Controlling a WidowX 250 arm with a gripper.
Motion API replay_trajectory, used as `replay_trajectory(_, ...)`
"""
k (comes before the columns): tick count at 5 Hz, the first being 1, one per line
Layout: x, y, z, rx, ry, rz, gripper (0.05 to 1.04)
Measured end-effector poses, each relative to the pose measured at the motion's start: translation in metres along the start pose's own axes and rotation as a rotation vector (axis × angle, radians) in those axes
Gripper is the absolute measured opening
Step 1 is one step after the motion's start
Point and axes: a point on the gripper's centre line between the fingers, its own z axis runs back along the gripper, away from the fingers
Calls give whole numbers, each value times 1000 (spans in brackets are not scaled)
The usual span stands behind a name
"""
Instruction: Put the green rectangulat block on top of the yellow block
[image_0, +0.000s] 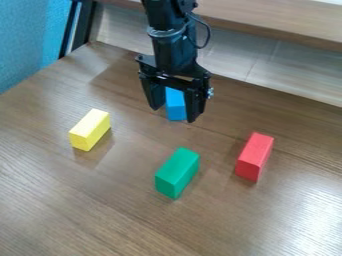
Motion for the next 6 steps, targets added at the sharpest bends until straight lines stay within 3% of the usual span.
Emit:
replay_trajectory(2, -14, -7, -28, 1, 89, 7, 999)
replay_trajectory(4, -28, -24, -42, -5, 105, -37, 999)
replay_trajectory(6, -38, -32, -52, 21, 112, -53, 999)
